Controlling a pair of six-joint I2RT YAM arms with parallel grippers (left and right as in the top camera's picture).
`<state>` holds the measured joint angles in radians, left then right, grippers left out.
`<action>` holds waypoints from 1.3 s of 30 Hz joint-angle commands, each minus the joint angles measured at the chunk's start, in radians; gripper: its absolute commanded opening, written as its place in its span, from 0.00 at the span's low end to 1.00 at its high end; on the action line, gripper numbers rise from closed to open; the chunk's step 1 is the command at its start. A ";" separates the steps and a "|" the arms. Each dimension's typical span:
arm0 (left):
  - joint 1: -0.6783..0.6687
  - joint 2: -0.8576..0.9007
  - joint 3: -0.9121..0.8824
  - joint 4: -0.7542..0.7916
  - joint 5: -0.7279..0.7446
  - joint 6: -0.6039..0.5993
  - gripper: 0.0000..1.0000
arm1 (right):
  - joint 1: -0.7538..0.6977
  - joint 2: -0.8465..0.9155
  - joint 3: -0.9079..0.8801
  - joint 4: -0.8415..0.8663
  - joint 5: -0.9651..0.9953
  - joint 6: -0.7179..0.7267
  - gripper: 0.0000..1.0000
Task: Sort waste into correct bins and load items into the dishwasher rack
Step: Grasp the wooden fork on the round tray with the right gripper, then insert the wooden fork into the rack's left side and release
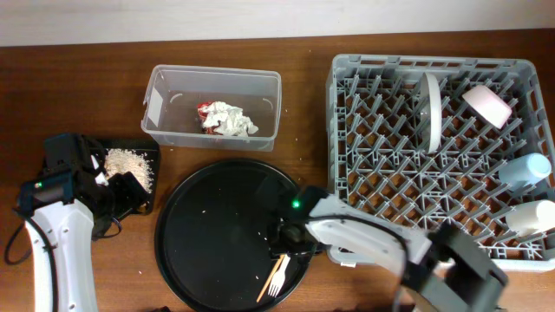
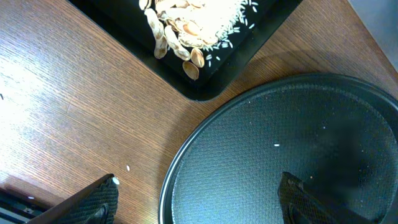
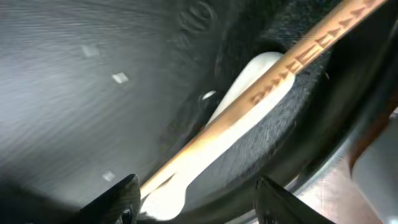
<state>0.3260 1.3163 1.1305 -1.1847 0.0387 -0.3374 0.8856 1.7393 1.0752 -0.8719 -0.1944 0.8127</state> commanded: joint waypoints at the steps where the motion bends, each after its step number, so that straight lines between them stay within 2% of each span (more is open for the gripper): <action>1: 0.004 -0.014 0.013 0.002 0.011 -0.006 0.82 | 0.007 0.087 -0.008 0.017 0.025 0.042 0.62; 3: 0.004 -0.014 0.013 0.002 0.011 -0.006 0.82 | 0.007 0.114 -0.008 0.044 0.031 0.042 0.57; 4: 0.004 -0.014 0.013 0.002 0.011 -0.006 0.82 | 0.007 0.114 -0.008 0.054 0.036 0.042 0.47; 5: 0.004 -0.014 0.013 0.002 0.011 -0.006 0.82 | 0.006 0.113 -0.007 0.066 0.043 0.042 0.20; 6: 0.004 -0.014 0.013 0.002 0.011 -0.006 0.82 | 0.003 0.113 -0.007 0.066 0.050 0.042 0.10; 8: 0.004 -0.014 0.013 0.002 0.011 -0.006 0.82 | -0.003 0.113 0.004 0.060 0.074 0.042 0.04; 13: 0.004 -0.014 0.013 0.002 0.011 -0.006 0.82 | -0.012 0.096 0.119 0.009 0.165 0.008 0.04; 16: 0.004 -0.014 0.013 0.001 0.011 -0.006 0.82 | -0.012 0.096 0.130 0.012 0.179 0.004 0.05; 19: 0.004 -0.014 0.013 0.001 0.011 -0.006 0.82 | -0.012 0.096 0.130 0.013 0.207 0.004 0.11; 21: 0.004 -0.014 0.013 0.001 0.011 -0.006 0.82 | -0.012 0.096 0.130 0.013 0.207 0.004 0.10; 22: 0.004 -0.014 0.013 0.001 0.011 -0.006 0.82 | -0.012 0.096 0.130 0.011 0.207 0.004 0.04; 23: 0.004 -0.014 0.013 0.001 0.011 -0.006 0.82 | -0.017 0.082 0.142 -0.010 0.209 -0.010 0.04; 25: 0.004 -0.014 0.013 0.002 0.011 -0.006 0.82 | -0.068 -0.015 0.232 -0.108 0.241 -0.138 0.04; 28: 0.004 -0.014 0.013 0.001 0.010 -0.006 0.82 | -0.168 -0.117 0.321 -0.229 0.259 -0.256 0.04; 32: 0.004 -0.014 0.013 0.001 0.010 -0.006 0.82 | -0.384 -0.180 0.323 -0.329 0.259 -0.378 0.04; 35: 0.004 -0.014 0.013 0.001 0.010 -0.006 0.82 | -0.463 -0.144 0.264 -0.299 0.251 -0.391 0.04; 39: 0.004 -0.014 0.013 -0.003 0.010 -0.006 0.82 | -0.463 -0.097 0.148 -0.152 0.252 -0.390 0.04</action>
<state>0.3260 1.3163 1.1305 -1.1862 0.0422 -0.3374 0.4244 1.6196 1.2705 -1.0668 0.0486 0.4339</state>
